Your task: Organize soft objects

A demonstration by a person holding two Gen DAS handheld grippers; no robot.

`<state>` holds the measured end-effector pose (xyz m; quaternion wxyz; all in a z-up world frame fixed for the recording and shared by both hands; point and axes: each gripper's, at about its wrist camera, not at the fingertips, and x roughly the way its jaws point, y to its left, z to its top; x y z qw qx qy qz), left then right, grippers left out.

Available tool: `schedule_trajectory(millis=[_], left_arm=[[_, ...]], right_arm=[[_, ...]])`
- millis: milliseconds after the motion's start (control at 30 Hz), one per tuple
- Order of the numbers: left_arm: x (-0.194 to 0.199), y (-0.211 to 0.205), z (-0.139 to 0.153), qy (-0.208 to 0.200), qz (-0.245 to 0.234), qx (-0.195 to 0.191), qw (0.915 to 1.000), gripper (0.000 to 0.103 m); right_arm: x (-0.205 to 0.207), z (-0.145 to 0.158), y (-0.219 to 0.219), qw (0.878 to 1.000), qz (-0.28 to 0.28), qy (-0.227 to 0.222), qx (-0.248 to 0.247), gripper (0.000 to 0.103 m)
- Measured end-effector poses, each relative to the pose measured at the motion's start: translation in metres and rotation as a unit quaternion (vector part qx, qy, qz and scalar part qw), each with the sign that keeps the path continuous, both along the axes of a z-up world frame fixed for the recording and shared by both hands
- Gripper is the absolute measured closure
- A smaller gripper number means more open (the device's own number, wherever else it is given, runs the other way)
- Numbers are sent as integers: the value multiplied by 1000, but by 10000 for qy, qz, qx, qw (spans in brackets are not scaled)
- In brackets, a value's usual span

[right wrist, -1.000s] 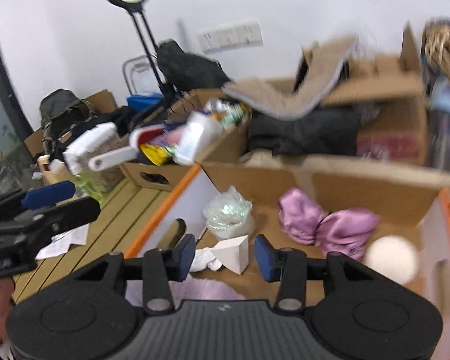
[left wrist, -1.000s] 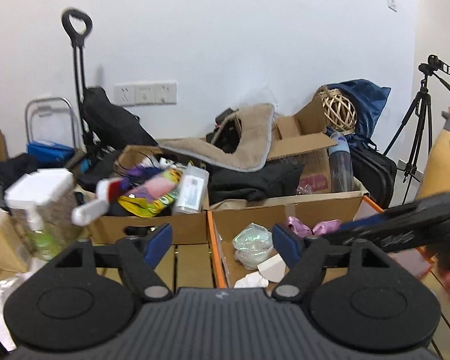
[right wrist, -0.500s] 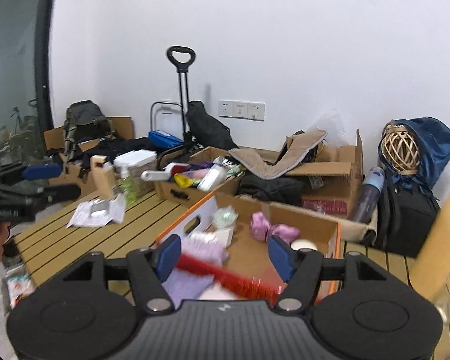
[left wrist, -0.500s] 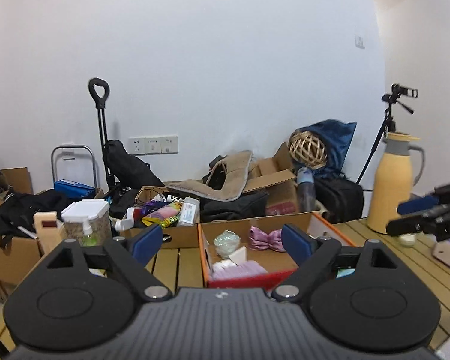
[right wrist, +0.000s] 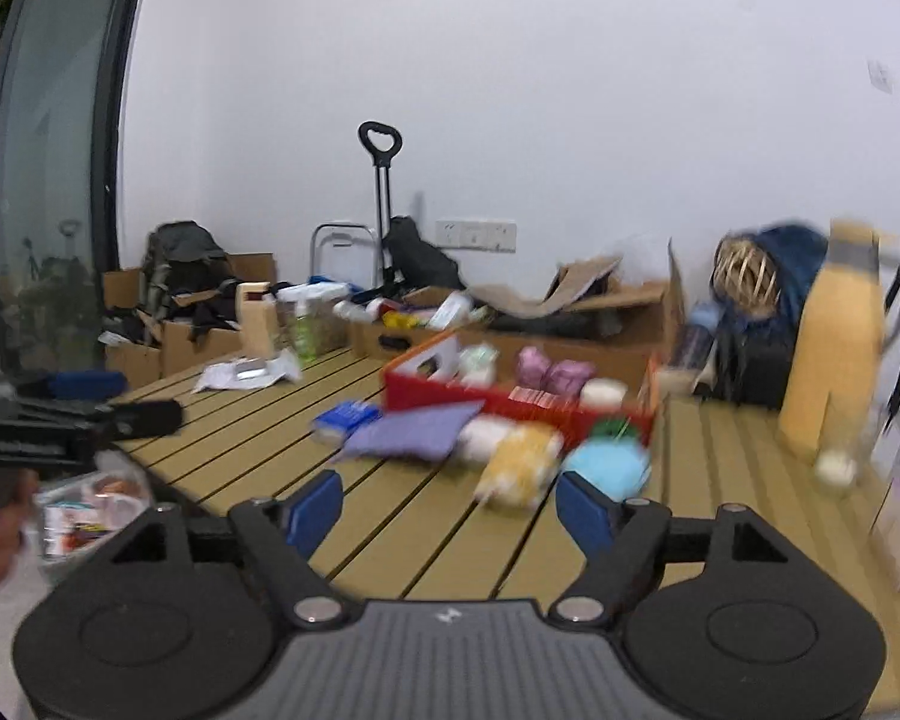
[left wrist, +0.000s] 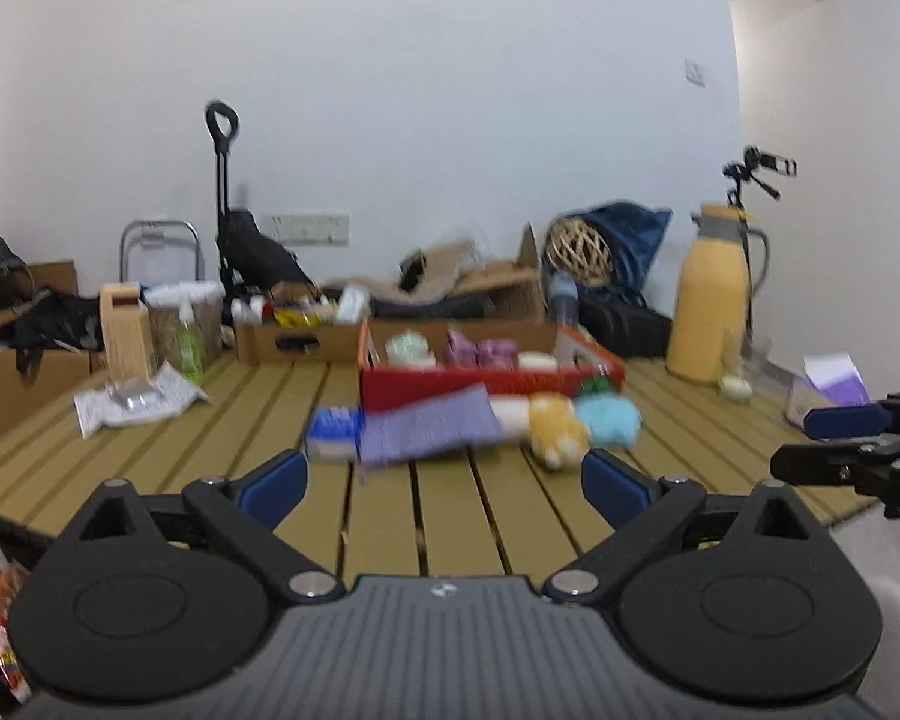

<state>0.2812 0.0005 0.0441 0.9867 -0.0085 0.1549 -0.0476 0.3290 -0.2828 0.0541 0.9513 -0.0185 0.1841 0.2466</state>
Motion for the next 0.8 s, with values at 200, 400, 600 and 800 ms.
schedule_trajectory(millis=[200,400,600,800], left_arm=[[21,3,-17,254,140,-115,9995,3],[60,15,-37,594,359,-227,9973,3],[142,46,-39,804,731,-374,9934,12],[249,58,-55,1256,997,124,9870,25]], right_arm=[[-6,-32,14,9990,-33,317,-305,25],[23,-54,21,9982,-180,547,-147,26],[79,-60,37,9980,-162,608,75,36],[143,-60,68,9975,206,675,78,51]])
